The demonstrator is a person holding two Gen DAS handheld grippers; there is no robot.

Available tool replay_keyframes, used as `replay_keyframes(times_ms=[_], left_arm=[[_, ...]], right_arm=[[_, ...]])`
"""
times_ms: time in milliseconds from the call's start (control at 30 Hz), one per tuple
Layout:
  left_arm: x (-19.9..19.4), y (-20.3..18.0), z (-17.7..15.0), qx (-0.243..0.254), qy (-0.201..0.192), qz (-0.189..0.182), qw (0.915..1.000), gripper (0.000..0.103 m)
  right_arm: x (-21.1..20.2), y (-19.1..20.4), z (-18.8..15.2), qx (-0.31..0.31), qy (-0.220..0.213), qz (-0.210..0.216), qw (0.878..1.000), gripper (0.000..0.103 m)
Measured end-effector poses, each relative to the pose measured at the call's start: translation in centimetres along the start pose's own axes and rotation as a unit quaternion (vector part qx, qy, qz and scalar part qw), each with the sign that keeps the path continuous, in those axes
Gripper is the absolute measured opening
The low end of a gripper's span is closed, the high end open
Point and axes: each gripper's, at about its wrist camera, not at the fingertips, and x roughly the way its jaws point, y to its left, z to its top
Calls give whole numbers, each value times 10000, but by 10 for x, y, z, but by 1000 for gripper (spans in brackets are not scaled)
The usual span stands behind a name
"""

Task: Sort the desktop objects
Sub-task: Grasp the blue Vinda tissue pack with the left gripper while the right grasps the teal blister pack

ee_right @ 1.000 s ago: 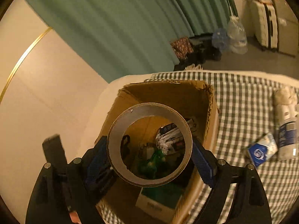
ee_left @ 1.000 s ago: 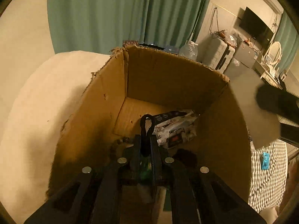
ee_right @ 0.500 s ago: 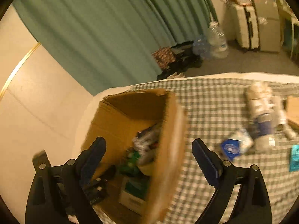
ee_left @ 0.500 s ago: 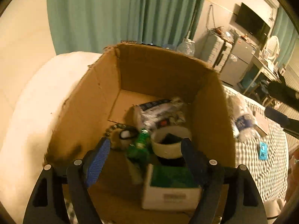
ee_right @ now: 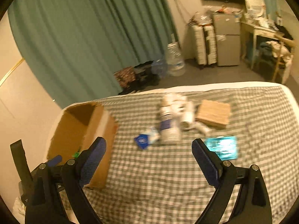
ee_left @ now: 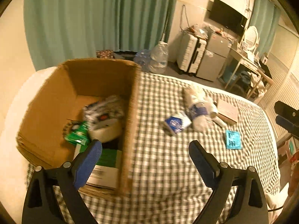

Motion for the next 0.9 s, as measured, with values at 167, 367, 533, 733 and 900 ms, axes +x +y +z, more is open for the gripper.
replay_keyframes(times_ms=[167,367,533,733,900], left_arm=[[18,-37,-15,148,216,10,9997,97],[49,-69,-33,416,440,70,9981,97],[79,-86,-37,630,524,136,9965,97],[119,-92,-32,866,493,177,9949,97],[153,-94,-26,1190,529,247,9912,97]], right_arm=[[-17,-46,-10,58,-123,-293,9995,97],[-7,-98,-25,151,12,-517,9985,103],[20,-139,-37,454,355,-660,9962,103],[52,-153,-49,311,500,-718,9957,103],[89,-149,-57,78,612,-789,9950,103]])
